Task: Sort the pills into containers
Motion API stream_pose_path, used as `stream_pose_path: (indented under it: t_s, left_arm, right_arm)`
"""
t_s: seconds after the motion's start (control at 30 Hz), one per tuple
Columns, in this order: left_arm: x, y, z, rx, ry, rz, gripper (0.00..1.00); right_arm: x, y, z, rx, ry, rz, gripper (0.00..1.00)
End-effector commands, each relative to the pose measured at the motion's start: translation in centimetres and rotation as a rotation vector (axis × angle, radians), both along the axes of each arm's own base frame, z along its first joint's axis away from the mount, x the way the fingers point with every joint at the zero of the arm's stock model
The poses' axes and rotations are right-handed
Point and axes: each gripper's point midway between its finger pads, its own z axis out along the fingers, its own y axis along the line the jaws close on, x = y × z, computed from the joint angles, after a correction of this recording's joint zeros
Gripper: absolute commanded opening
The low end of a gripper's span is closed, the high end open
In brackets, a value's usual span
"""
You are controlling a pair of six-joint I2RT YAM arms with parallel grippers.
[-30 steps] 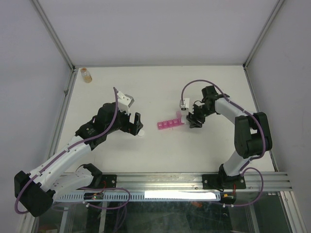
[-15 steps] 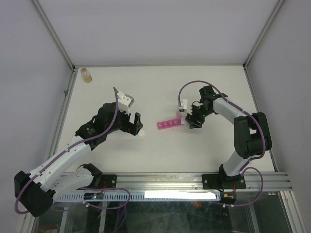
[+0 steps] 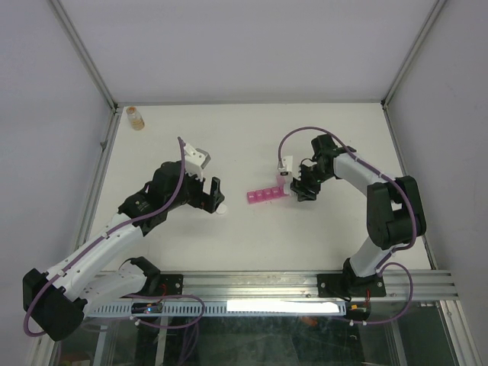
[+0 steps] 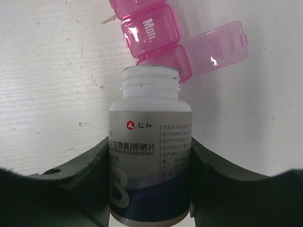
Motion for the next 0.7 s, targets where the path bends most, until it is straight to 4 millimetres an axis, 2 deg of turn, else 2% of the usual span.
stream_pose_path:
  t_s: [0.0, 0.67]
  left_arm:
    - [0.65, -0.28, 1.14, -0.025, -0.049, -0.011, 0.99]
    - [0.74, -0.21, 1.06, -0.025, -0.047, -0.010, 0.99]
  right_arm:
    - [2.07, 0.64, 1.73, 0.009, -0.074, -0.002, 0.00]
    - [2.31, 0.35, 1.11, -0.064, -0.058, 0.054, 0.00]
